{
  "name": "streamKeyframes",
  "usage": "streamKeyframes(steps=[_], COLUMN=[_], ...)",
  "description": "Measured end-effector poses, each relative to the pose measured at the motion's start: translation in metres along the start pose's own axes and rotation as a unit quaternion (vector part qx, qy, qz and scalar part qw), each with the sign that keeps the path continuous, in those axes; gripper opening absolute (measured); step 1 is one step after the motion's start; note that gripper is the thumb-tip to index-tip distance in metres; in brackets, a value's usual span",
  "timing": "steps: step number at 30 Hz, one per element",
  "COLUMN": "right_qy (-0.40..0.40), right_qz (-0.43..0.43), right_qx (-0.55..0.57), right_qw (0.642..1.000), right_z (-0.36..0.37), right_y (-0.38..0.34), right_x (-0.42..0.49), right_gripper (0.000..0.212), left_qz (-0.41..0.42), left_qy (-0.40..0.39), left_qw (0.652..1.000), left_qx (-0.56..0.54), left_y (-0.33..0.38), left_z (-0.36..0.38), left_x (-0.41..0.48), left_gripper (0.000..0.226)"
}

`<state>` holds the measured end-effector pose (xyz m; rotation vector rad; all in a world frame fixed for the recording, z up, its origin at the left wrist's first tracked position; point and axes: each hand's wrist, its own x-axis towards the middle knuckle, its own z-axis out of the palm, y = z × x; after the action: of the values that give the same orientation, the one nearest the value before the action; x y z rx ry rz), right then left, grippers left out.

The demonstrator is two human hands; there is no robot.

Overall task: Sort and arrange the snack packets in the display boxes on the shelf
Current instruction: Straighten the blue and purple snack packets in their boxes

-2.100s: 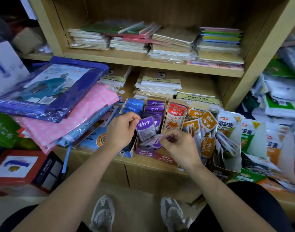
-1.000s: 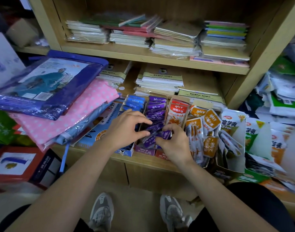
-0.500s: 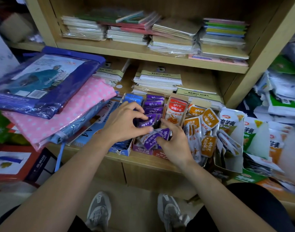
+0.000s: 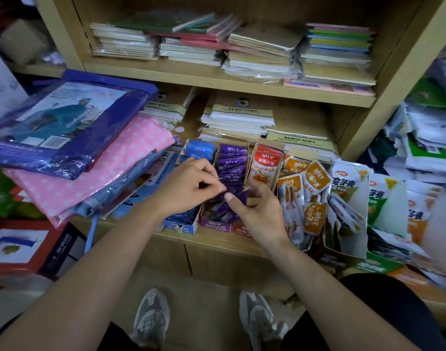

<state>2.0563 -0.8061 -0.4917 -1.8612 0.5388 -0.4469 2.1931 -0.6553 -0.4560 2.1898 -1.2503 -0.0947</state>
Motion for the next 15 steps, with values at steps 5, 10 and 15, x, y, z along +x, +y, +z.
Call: streamKeyframes(steps=[5,10,15], right_qy=[-0.005,-0.047,-0.033], right_qz=[0.040,0.082,0.107], right_qx=[0.005,0.061,0.093], right_qw=[0.999,0.994,0.989], right_z=[0.012,0.011,0.011], right_y=[0.001,-0.004,-0.006], right_x=[0.003,0.003,0.004], right_gripper=[0.084,0.057,0.040], left_qz=[0.003,-0.008,-0.006], left_qy=[0.007,-0.022,-0.027], left_qw=[0.996,0.999,0.995], left_qx=[0.084,0.039,0.095], left_y=[-0.005,-0.011,-0.021], left_z=[0.000,-0.004,-0.006], left_x=[-0.002,0.003,0.002], left_gripper=[0.058,0.029,0.030])
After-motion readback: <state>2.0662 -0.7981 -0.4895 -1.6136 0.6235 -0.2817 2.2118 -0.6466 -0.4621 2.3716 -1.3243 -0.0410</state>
